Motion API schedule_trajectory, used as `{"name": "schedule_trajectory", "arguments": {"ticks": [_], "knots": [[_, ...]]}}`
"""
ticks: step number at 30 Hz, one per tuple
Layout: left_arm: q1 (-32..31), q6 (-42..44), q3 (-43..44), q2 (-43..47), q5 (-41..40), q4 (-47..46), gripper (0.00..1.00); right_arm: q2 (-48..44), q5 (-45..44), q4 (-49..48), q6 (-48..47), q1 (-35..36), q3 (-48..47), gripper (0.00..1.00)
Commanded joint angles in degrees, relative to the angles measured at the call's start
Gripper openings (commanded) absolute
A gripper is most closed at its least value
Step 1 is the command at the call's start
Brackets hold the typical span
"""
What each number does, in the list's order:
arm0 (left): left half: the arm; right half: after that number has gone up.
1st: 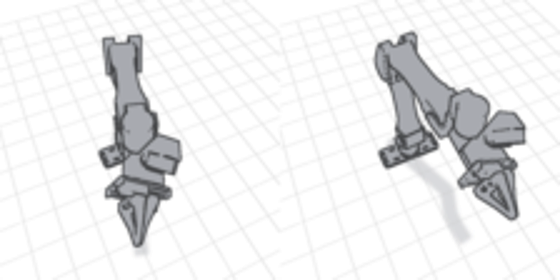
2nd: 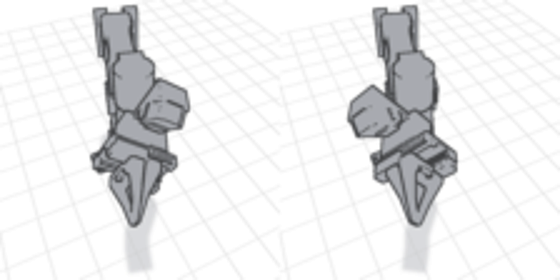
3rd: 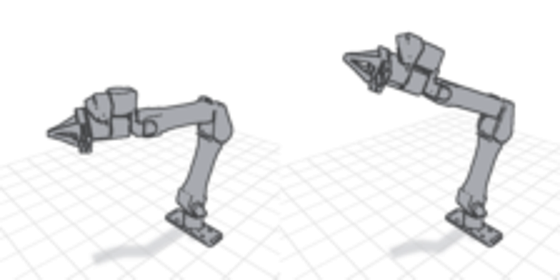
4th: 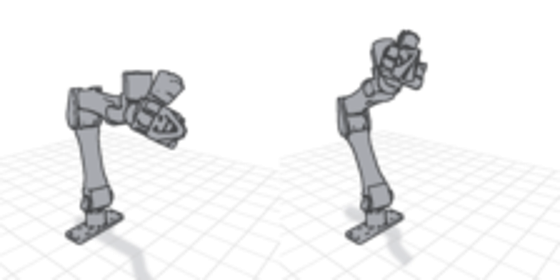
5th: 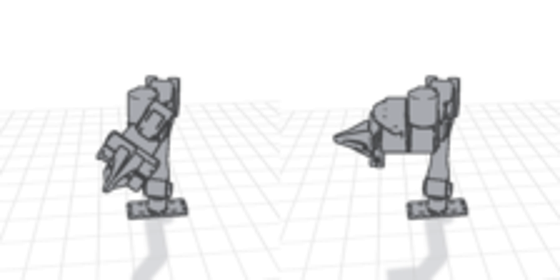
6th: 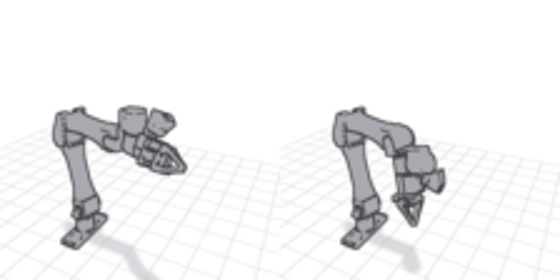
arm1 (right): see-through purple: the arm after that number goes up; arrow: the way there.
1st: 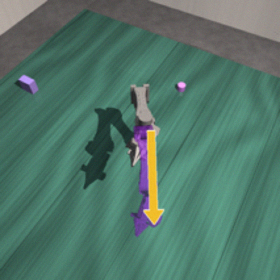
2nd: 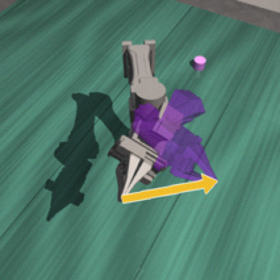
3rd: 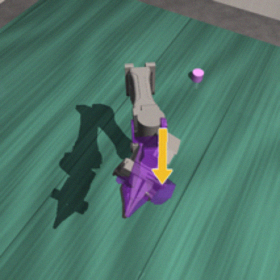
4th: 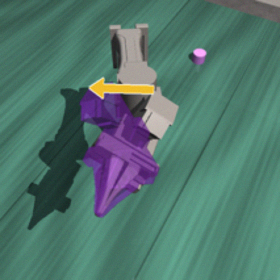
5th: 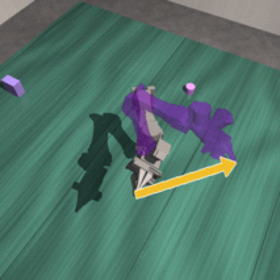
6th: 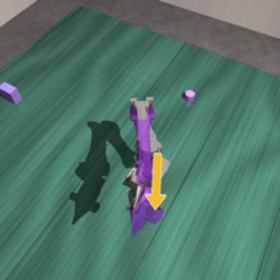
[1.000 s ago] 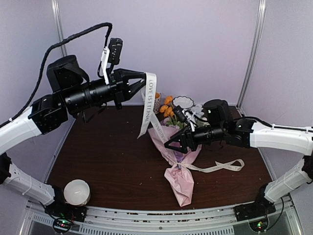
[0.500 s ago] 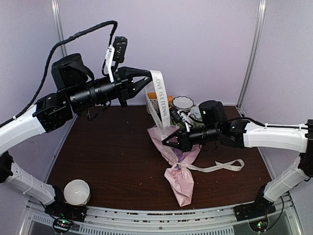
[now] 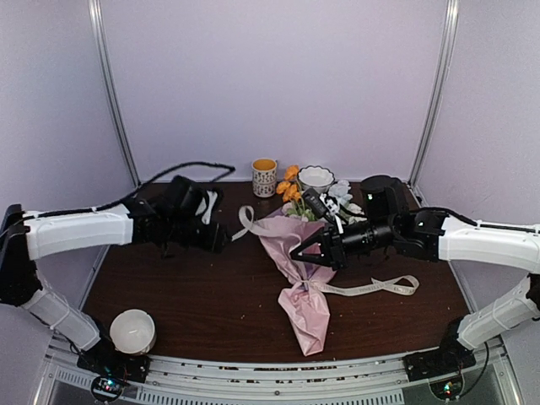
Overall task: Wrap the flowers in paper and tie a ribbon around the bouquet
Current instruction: Pass from the left arm to the right, then pass from the right arm to the left
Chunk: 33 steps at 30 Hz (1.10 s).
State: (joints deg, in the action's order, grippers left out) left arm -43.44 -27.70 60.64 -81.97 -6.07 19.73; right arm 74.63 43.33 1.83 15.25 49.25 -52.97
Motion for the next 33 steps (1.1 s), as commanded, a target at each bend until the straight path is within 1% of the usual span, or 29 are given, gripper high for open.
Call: {"name": "schedule_trajectory", "arguments": {"ticks": [1, 3, 5, 7, 9, 12, 15, 18, 21, 25, 28, 30, 31, 33], "knots": [[-1.7, -2.2, -7.8, -2.5, 8.2, 3.1, 0.64, -2.7, 3.6, 2.7, -2.5, 0.4, -0.2, 0.0], [-2.8, -0.5, -10.0, 0.1, 7.6, 0.7, 0.69, -2.7, 3.6, 4.1, -3.2, 0.4, -0.5, 0.0], [-3.9, 3.0, -11.3, 3.5, 6.4, -1.8, 0.72, -2.5, 3.7, 4.6, -3.3, 0.4, -0.6, 0.0], [-5.4, 8.1, -11.7, 6.5, 6.7, -4.8, 0.72, -2.5, 3.6, 4.3, -3.1, 0.5, -0.3, 0.0], [-8.6, 14.5, -11.7, 8.9, 7.8, -9.0, 0.71, -2.4, 3.5, 3.6, -2.8, 0.4, 0.0, 0.0], [-13.1, 22.8, -12.6, 10.0, 10.4, -18.4, 0.73, -2.4, 3.6, 2.9, -2.4, 0.3, -0.1, 0.0], [-13.8, 23.3, -15.6, 7.9, 14.8, -32.4, 0.77, -2.5, 2.1, 2.4, -1.7, 0.4, 0.0, 0.0], [-14.0, 21.7, -16.8, 2.4, 18.0, -45.5, 0.78, -2.6, -0.4, 0.0, 0.0, 0.3, 0.7, 0.0], [-15.9, 21.9, -15.4, -3.2, 19.1, -52.9, 0.88, -2.6, -0.8, -2.6, 2.3, 0.2, 1.7, 0.0], [-16.9, 23.6, -15.2, -8.5, 24.0, -63.7, 0.88, -2.7, -2.1, -3.1, 2.7, 0.2, 1.8, 0.0], [-16.9, 22.9, -14.9, -11.2, 26.5, -68.3, 0.83, -2.8, -2.4, -2.9, 2.7, 0.1, 1.6, 0.0], [-17.0, 22.5, -14.3, -12.6, 29.3, -69.3, 0.76, -2.8, -2.4, -2.7, 2.6, 0.0, 1.6, 0.0], [-16.9, 22.0, -13.8, -13.4, 30.7, -69.4, 0.71, -2.9, -2.5, -2.4, 2.5, -0.1, 1.7, 0.0], [-17.1, 21.0, -12.9, -14.8, 31.1, -68.9, 0.51, -3.1, -2.6, -2.1, 2.4, -0.3, 1.7, 0.0]]}}
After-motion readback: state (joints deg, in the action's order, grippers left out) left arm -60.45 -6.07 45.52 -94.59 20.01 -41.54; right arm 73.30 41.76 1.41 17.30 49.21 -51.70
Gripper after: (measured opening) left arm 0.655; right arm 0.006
